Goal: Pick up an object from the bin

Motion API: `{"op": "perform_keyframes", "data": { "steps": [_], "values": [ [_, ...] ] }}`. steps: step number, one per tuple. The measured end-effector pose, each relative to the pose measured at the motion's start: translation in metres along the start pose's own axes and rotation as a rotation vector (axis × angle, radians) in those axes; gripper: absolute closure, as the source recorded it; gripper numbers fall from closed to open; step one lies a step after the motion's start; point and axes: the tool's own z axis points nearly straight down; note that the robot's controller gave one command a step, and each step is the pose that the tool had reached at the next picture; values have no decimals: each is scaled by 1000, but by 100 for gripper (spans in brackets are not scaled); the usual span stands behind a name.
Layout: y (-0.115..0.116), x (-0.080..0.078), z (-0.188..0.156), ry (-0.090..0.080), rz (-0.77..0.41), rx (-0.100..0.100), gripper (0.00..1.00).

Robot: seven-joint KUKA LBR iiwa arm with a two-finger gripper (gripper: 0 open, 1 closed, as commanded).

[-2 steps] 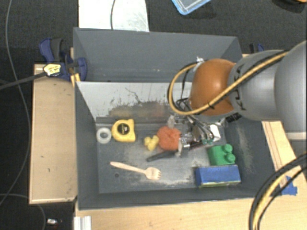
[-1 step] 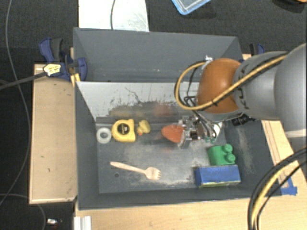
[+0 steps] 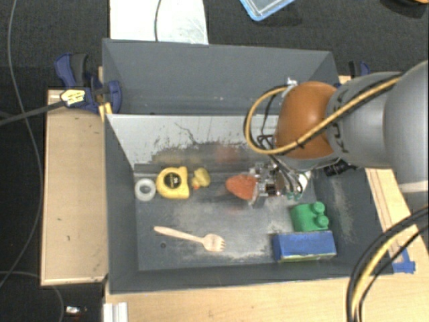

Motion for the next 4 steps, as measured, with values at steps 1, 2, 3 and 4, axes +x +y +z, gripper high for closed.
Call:
{"op": "perform_keyframes", "data": {
  "steps": [1,2,3,4],
  "values": [
    [0,7,-26,14,-7,0,100],
    [34,24,-25,6,-348,-2,100],
    [36,31,-98,10,-373,-2,100],
    [43,34,-133,11,-652,-5,100]
  ]
}}
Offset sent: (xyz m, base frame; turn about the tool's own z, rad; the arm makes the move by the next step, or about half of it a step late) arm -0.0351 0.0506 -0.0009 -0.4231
